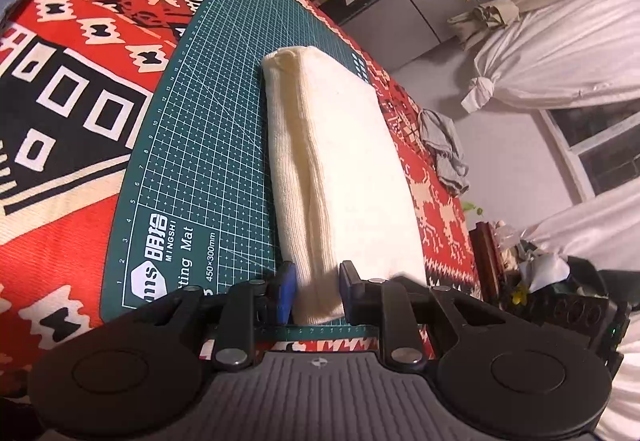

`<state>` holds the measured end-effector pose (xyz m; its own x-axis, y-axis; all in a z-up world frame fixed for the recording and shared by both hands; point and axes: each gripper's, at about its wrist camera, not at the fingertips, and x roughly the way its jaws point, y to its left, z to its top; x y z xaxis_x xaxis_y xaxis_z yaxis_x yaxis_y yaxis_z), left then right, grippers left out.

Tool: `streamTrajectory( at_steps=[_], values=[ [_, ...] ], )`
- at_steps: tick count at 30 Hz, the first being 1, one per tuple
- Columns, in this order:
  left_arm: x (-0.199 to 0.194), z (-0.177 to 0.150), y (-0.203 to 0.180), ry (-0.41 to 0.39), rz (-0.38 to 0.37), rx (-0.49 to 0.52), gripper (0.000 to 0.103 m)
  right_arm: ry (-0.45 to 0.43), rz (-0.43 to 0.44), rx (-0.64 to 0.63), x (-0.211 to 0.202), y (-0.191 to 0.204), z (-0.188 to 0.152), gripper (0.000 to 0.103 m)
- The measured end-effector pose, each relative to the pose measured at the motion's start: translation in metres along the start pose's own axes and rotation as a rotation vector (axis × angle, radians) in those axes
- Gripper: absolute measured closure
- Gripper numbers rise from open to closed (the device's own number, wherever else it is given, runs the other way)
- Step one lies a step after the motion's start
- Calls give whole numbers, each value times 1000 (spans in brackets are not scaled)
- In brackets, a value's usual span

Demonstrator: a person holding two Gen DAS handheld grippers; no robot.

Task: Fold clothes

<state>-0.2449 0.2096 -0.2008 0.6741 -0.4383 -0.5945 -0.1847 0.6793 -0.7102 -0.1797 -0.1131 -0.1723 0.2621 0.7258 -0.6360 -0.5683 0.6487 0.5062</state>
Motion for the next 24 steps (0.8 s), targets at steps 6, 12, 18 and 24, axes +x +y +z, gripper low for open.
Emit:
streamTrajectory(
  at_steps=[6,12,18,24],
  values=[
    [-3,-4,-2,15,-14,21,81,-3,90,102,-11,-3,-10,94],
    [-1,-7,-2,23,5,30,84,-26,222,317,18,-11,-8,94],
    [-2,-8,-4,25,15,40,86,-68,178,390,13,-31,-15,94],
    [-2,-7,-3,25,9,33,86,-166,127,503,-16,-65,-20,94]
  ],
)
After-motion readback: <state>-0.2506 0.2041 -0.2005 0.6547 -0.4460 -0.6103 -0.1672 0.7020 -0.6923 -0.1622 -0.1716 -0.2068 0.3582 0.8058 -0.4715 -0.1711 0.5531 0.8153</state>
